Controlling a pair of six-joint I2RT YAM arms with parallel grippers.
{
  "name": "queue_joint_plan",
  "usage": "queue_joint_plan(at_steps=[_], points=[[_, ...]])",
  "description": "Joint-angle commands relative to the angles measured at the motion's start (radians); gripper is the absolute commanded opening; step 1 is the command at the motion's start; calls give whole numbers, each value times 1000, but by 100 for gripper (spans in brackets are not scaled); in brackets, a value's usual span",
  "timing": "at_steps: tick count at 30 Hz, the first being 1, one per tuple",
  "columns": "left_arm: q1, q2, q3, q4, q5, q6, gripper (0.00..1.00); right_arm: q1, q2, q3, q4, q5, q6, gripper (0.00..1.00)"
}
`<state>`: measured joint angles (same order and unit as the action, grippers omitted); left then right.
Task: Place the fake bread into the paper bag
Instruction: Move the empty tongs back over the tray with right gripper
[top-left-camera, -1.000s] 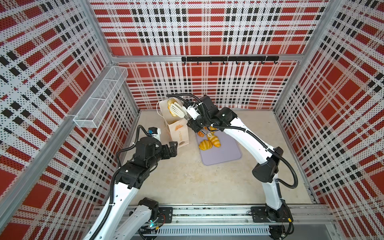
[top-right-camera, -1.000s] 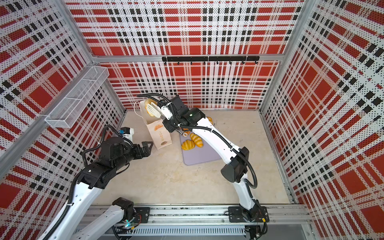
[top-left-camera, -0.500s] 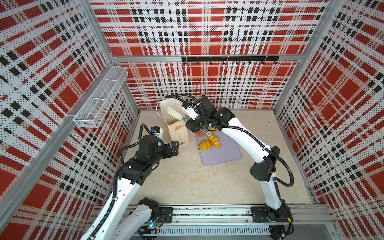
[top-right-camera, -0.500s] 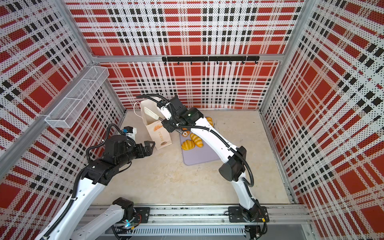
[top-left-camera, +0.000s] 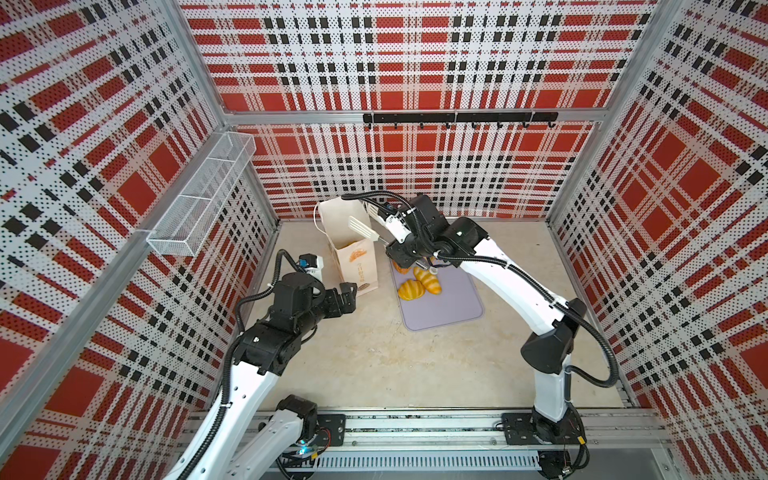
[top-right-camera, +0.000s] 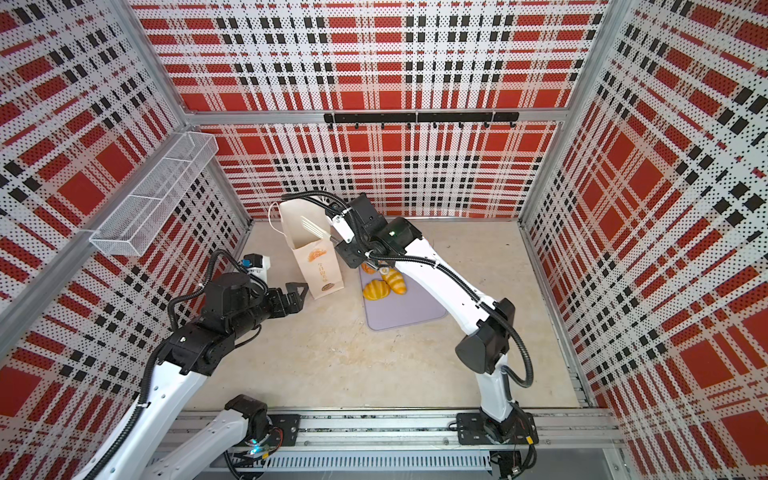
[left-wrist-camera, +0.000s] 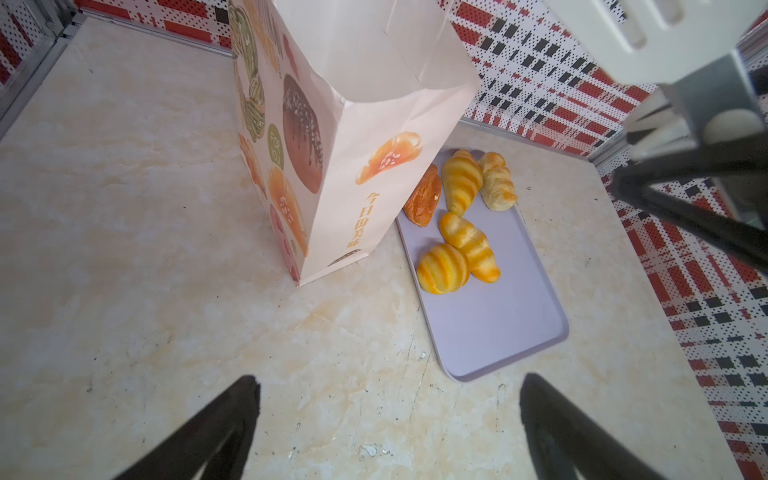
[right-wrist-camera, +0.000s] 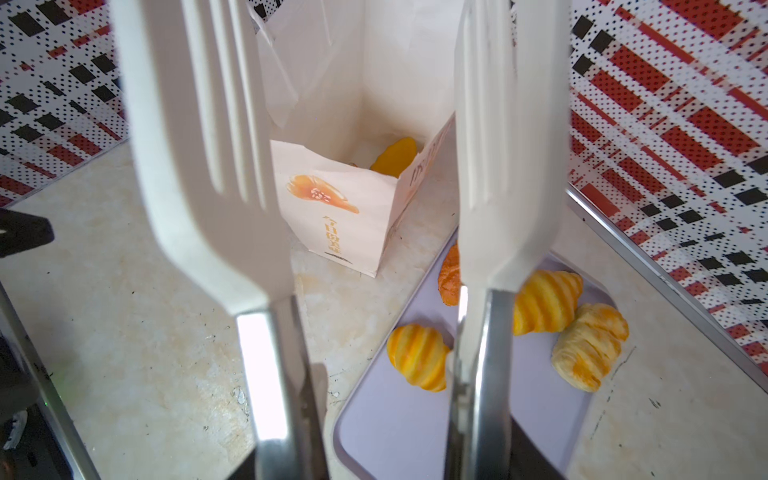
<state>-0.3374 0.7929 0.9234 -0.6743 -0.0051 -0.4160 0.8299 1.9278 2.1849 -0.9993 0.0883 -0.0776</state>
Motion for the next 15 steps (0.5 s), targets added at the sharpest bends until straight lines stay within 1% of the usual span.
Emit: queue_joint_plan(at_steps=[1,9,15], points=[[-38,-10,-21,16,-48,-14,99,-2,-82,-52,74,57,-11,54],[-196,-1,-50,48,-177,-28,100,-7,-183,-205,88,125,12,54],[-272,31,-64,62,-234,-32,99,-29,-258,-318,99,151,38,54]])
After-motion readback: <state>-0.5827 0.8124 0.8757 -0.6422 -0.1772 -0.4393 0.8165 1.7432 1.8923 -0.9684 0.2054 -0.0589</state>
